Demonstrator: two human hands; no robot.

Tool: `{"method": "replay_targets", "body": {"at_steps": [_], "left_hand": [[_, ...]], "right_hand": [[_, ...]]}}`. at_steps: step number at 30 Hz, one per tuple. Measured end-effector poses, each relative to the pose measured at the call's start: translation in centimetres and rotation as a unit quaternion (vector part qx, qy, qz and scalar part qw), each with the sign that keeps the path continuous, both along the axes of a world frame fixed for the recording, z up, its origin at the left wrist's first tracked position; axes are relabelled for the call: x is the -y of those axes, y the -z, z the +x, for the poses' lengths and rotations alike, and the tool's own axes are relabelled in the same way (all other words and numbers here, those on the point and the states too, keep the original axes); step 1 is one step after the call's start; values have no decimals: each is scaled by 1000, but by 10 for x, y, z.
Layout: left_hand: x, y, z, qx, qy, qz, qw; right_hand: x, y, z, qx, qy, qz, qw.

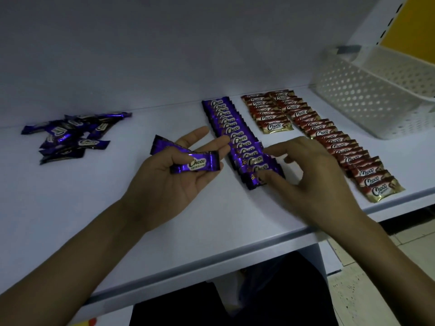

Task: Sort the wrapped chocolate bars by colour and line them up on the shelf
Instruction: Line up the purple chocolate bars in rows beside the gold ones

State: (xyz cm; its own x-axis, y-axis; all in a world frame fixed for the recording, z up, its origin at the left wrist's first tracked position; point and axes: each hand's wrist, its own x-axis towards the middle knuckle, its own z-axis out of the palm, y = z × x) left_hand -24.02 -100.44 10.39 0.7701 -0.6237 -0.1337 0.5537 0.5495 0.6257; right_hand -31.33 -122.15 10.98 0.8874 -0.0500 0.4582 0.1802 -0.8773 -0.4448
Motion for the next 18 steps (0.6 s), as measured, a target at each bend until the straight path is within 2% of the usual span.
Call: {"method": "replay_targets", "body": {"at_steps": [3,8,10,14,18], "left_hand": [[0,-3,-2,11,35,-13,999],[-3,-6,-5,33,47,-6,998],[-4,-7,-4,43,40,13,998],[-2,-3,2,43,-6,5,999],[-3,1,9,25,-29,1,999]], "right_hand": [[-43,-1,3,79,-65,10,995],[-78,0,23,115,-85,-42,989],[-74,-2,22,94,-96,-24,991],[-48,-4,7,38,-127,75,988],[-21,6,-11,-17,-189,-34,981]]}}
